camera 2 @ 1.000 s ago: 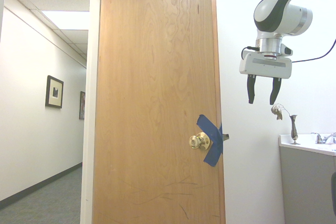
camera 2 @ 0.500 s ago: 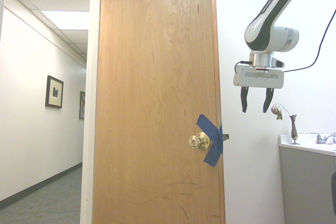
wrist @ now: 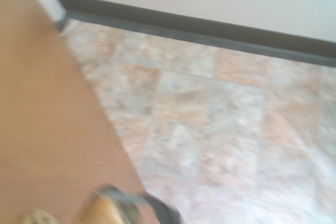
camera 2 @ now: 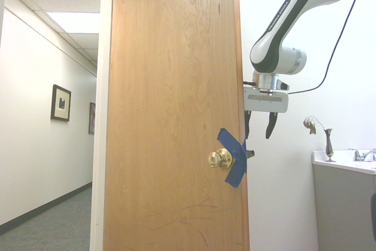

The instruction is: Shut the door

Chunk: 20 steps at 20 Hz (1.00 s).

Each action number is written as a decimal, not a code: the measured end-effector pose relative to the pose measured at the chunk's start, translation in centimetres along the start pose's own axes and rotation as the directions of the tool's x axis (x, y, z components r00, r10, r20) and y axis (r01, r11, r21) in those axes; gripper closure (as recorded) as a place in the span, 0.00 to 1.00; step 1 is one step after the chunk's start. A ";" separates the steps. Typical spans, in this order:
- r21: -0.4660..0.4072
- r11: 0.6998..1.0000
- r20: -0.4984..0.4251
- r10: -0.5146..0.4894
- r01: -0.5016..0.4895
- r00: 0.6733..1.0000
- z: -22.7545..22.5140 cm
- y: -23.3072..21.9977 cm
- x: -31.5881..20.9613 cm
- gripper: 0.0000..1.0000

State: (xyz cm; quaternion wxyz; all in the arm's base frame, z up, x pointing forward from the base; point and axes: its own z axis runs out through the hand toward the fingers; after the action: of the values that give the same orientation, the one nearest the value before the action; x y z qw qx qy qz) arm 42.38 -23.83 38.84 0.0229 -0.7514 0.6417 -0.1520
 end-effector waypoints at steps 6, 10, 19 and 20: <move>0.121 0.942 0.037 -0.320 0.313 0.947 -2.4 -15.3 -22.9 0.00; 0.151 0.871 0.005 -0.473 0.467 0.881 -0.9 -21.8 -36.2 0.00; 0.102 0.876 0.041 -0.478 0.472 0.877 -3.5 -29.1 -37.1 0.00; 0.088 0.881 0.042 -0.469 0.464 0.882 -4.3 -28.2 -36.4 0.00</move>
State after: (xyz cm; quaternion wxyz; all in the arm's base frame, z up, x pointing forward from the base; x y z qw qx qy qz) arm 63.55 17.12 42.21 0.0339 -0.8867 0.4348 -0.1535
